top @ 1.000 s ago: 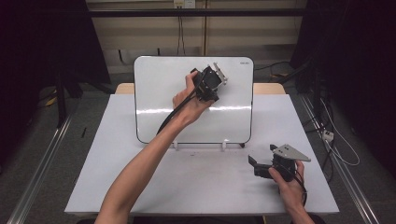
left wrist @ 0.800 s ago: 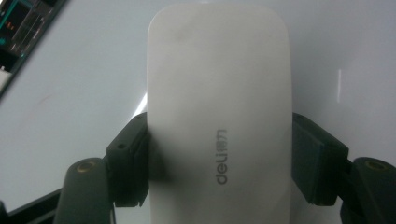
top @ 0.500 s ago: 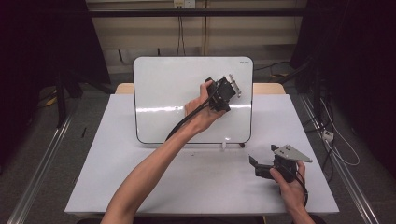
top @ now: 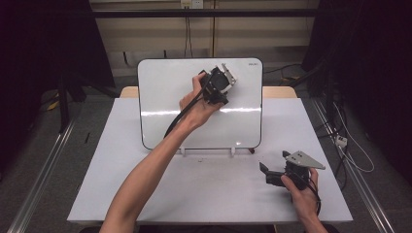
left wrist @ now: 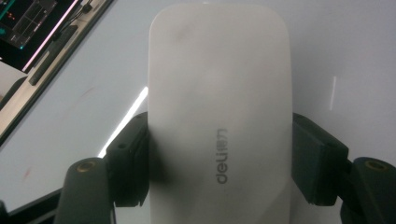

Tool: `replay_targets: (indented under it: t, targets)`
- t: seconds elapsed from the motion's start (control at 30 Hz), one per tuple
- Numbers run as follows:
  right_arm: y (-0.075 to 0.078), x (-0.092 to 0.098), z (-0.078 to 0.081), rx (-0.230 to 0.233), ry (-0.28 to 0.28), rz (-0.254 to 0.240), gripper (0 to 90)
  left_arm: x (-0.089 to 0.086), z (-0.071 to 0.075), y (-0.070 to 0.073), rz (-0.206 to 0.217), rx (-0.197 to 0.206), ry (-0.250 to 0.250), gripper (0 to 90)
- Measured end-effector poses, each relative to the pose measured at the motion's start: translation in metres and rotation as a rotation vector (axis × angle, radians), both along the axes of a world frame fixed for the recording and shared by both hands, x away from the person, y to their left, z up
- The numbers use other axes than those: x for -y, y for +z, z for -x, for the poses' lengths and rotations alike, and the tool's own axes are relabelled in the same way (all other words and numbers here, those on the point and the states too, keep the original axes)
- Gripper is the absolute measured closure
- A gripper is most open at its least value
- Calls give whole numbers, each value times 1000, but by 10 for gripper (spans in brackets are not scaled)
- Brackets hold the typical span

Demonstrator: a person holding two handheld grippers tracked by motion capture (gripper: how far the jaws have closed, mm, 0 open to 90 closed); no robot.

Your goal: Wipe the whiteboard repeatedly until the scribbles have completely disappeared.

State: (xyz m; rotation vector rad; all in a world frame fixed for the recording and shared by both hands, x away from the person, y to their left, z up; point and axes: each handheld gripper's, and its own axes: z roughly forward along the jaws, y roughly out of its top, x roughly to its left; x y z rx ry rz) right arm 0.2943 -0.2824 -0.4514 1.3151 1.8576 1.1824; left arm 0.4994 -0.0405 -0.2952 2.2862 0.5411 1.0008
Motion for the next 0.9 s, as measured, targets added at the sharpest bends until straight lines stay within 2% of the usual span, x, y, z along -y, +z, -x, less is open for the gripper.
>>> replay_targets:
  t: [0.2,0.3,0.6,0.73,0.83,0.9]
  targets:
    - [0,0,0,4,2,4,44,-23,-3,1,19,6,23,310]
    - [0,0,0,-1,-3,0,44,-37,-6,1,47,-11,43,310]
    - [-1,-1,-1,1,-4,6,44,-76,-11,3,100,-29,97,310]
    - [-1,-2,-1,-6,-2,-1,44,-87,-9,0,114,-36,110,310]
    - [-1,-3,-2,-6,2,6,44,-86,-7,-2,105,-23,103,310]
    - [-1,-5,-2,-7,4,2,44,-83,-4,-2,82,-21,94,310]
